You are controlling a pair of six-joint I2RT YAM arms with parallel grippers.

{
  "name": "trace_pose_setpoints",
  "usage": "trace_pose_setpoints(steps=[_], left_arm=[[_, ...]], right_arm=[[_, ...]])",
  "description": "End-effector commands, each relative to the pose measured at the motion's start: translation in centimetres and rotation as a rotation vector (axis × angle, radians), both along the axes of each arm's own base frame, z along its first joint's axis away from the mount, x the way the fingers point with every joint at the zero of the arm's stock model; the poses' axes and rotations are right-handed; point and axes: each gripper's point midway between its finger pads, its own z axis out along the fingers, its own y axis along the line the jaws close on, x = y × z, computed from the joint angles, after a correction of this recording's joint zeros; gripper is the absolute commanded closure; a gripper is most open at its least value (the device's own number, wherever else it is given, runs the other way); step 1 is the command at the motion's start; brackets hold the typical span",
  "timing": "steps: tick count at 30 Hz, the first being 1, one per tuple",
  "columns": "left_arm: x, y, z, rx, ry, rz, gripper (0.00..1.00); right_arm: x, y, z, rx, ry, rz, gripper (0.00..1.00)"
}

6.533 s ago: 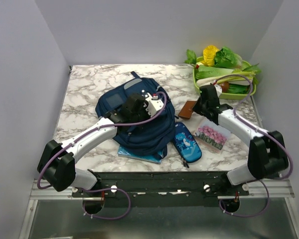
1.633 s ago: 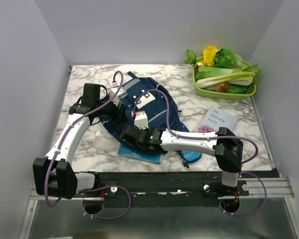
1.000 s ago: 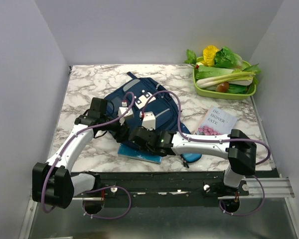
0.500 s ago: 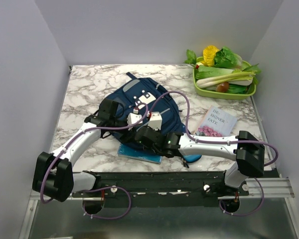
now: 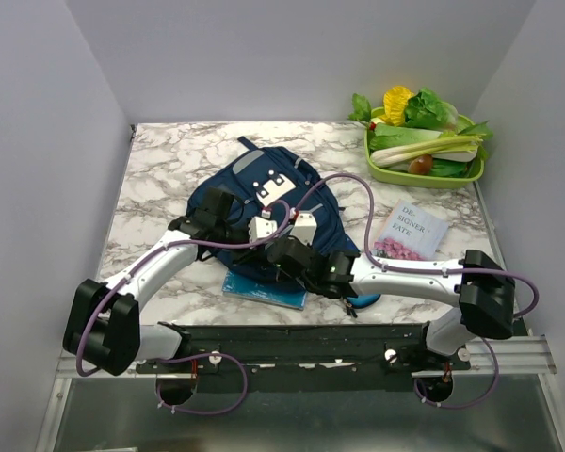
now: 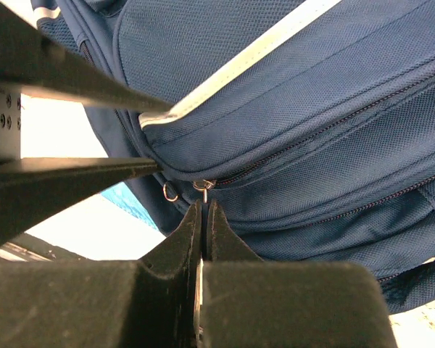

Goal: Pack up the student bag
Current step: Zip the student bag at the center of the board.

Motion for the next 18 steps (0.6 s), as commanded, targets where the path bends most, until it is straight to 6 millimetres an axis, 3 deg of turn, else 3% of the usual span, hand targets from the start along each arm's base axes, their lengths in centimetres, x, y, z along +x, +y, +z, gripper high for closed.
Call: trace_pose_setpoints(steps=[1,5,18], left_arm=[[1.1,-1.0,0.6,-0.033,-0.033,-0.01,0.7],[0.6,-0.8,1.0,-0.024,-0.017,-0.023,0.88],[-1.7,1.5,1.1,0.093,-0.055,-0.12,0.9]], right_arm=[[0.4,-0.6,1.0,0.063,-0.009,-0.036,0.99],[0.8,-2.2,0.1,0.086,0.03,-0.087,0.99],[5.1,-10.5,-0.5,0.057,-0.016,-0.268,0.99]])
